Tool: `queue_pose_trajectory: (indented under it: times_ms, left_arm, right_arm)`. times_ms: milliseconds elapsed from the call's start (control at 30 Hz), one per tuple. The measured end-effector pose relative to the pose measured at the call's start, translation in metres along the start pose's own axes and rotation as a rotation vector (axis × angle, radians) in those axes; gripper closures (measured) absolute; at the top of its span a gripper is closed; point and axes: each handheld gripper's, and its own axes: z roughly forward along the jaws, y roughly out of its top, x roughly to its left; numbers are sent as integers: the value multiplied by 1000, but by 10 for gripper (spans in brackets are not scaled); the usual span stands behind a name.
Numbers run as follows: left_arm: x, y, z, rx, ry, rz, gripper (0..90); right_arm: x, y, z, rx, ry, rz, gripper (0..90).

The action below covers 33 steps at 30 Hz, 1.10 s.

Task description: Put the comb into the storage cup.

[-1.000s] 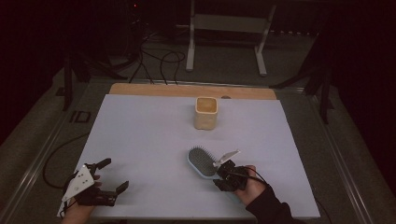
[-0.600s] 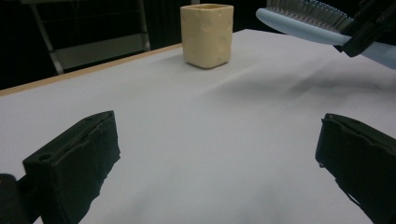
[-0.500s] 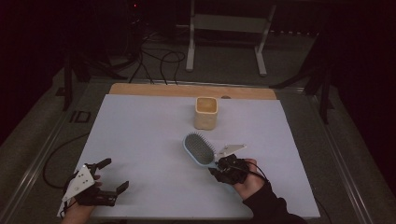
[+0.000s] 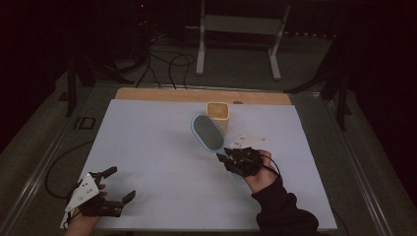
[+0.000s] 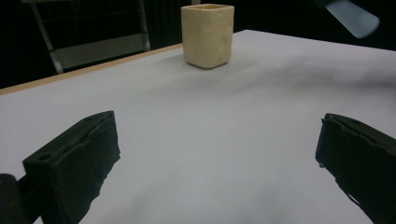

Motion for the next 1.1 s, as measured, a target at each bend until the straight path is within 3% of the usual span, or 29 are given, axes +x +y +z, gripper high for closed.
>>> queue_pose_trajectory:
  times_ms: [367,400,633,1100]
  left_arm:
    - [0,0,0,-3,-2,-4,0]
    - [0,0,0,-1,-2,-1,0]
    - [1,0,0,-3,-2,-3,0]
    - [1,-1,0,-5,-4,-8,0]
  right_arm:
    - [-23,31,2,-104,-56,5,703]
    - [-29,37,4,-136,-65,20,703]
    - [-44,52,13,-207,-83,47,703]
    - [-67,77,29,-270,-121,85,703]
